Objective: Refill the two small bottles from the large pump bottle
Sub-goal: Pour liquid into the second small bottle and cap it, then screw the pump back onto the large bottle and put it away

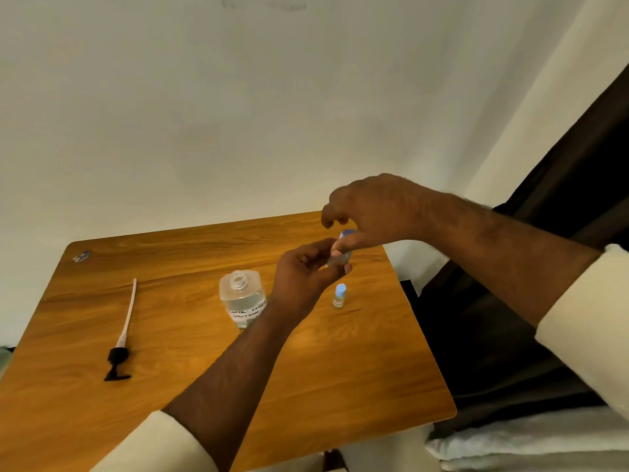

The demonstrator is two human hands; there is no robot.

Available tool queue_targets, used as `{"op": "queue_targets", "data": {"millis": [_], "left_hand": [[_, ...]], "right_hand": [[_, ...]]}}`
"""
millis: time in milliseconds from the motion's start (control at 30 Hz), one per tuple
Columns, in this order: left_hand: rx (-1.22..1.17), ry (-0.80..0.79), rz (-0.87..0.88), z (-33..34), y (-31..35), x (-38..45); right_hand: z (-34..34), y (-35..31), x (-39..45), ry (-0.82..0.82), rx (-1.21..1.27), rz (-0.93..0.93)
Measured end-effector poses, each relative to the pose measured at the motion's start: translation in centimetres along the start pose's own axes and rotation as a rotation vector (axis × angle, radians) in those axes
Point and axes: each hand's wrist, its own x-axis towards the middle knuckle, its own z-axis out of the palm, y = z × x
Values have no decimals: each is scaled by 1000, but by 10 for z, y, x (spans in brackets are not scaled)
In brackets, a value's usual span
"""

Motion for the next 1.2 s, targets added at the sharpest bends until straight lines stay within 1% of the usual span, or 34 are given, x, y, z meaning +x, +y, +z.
{"op": "queue_targets", "data": {"millis": [100, 200, 267, 400, 467, 533, 600, 733, 867, 1033, 1200], "left_hand": [[-39, -56, -4, 3, -3, 5], [-24, -99, -25, 3, -10, 7], [13, -90, -33, 4, -17, 9], [-61, 66, -96, 23, -35, 4], [-60, 151, -94, 39, -49, 3], [-60, 182, -107, 51, -62, 5], [-11, 183, -175, 51, -80, 9], [265, 148, -393, 31, -122, 11], [450, 135, -514, 16, -157, 10], [522, 76, -603, 16, -184, 14], [541, 32, -625, 16, -197, 15]], "right_hand": [[7, 12, -5, -118, -45, -139], [21, 18, -5, -125, -83, -235], [34, 19, -9, -90, -30, -235], [63, 20, -15, 4, 196, -60], [78, 26, -16, 44, 238, 5], [90, 31, -16, 75, 253, 65], [108, 36, -17, 82, 302, 127], [158, 43, -21, 55, 413, 251], [209, 41, -23, -28, 526, 364], [256, 37, -23, -105, 619, 465], [273, 35, -24, -119, 674, 509]]}}
